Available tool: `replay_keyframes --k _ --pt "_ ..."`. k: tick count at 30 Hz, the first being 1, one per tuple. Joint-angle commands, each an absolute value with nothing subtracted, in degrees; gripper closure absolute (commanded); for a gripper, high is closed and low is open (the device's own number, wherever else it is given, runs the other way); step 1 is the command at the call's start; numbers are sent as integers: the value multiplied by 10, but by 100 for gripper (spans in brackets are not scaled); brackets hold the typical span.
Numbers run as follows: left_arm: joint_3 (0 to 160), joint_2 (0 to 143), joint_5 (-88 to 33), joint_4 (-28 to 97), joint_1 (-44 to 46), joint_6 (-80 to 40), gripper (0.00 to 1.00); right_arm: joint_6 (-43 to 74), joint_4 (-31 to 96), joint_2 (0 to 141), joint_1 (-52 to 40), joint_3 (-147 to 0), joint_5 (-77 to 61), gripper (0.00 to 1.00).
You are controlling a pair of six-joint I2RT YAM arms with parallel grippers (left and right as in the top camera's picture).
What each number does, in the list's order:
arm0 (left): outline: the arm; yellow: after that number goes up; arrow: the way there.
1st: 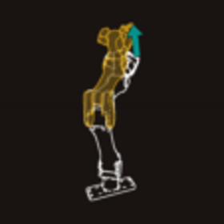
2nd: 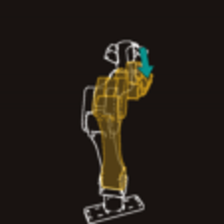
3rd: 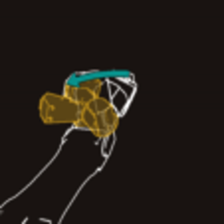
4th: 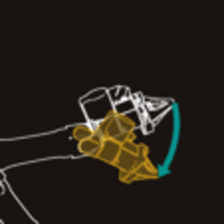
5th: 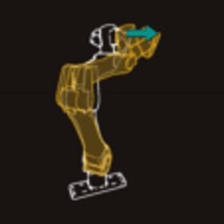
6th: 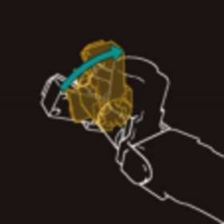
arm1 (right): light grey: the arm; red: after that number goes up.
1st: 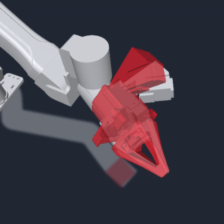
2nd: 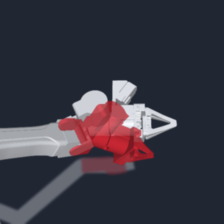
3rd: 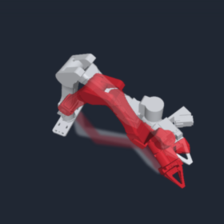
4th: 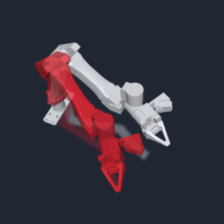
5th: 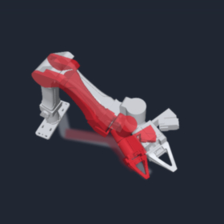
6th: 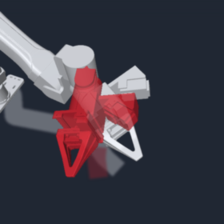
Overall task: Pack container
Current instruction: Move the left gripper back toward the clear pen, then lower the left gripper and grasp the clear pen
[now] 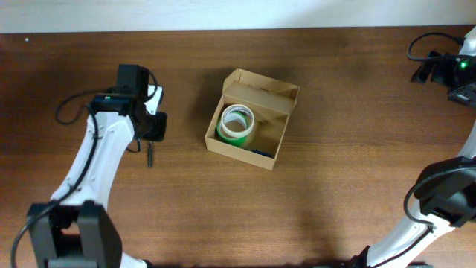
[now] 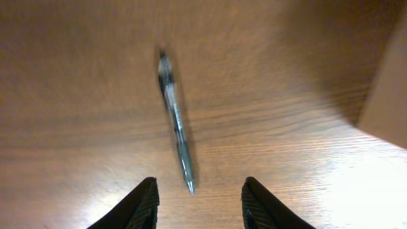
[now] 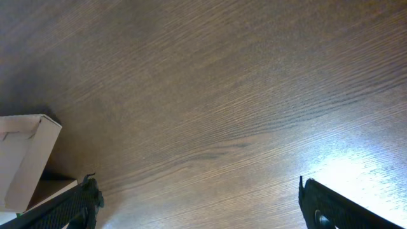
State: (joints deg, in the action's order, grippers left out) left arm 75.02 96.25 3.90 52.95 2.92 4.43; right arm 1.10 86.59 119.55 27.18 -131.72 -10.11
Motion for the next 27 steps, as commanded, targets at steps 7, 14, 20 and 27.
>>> replay_keyframes --k 7,14,20,27 --pt "752 1057 1 526 -48 -32 58 9 866 1194 270 -1315 -105 1" --pt "753 1107 -3 509 -48 -32 59 9 866 1194 270 -1315 -105 1" --pt "753 1114 -3 483 -47 -32 59 9 866 1194 270 -1315 -105 1" --pt "752 1151 -13 474 -46 -32 59 9 866 1194 270 -1315 -105 1"
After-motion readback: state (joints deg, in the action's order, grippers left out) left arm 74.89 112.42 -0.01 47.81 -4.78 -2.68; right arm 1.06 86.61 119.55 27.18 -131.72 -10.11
